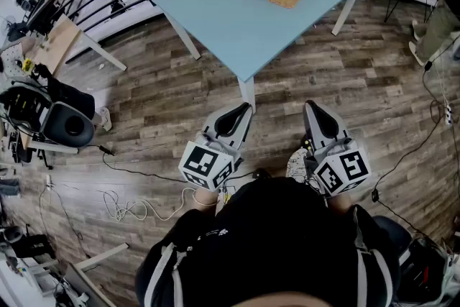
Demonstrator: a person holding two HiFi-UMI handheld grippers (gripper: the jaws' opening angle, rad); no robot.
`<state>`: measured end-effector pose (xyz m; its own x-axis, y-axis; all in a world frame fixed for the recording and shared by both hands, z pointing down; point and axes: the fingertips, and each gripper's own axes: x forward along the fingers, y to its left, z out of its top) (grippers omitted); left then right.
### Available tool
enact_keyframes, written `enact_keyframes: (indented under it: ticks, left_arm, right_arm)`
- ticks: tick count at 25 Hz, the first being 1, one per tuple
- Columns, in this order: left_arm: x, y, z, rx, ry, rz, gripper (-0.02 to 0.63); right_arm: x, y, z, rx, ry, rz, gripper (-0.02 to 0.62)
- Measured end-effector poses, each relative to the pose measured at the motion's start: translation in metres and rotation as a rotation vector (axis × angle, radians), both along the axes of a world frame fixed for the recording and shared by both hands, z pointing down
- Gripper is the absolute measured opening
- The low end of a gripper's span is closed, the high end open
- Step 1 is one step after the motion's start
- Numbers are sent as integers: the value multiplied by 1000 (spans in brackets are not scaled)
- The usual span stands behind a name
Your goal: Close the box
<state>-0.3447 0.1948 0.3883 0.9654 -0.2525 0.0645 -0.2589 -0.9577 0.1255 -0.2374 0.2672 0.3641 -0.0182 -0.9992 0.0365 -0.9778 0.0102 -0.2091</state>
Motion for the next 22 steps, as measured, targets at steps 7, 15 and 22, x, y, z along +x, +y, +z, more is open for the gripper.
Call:
enact_keyframes:
  ticks: [7, 15, 22]
  left_arm:
    - [4, -1, -2, -5, 3, 2, 26]
    - [16, -5, -3, -8, 2, -1, 28]
    - [33, -11, 0, -16, -7, -2, 28]
  right_arm:
    - [4, -2, -3, 3, -2, -1, 0]
    - [21, -5, -4, 7, -10, 14, 0]
    - [41, -10, 1, -11, -16, 22, 0]
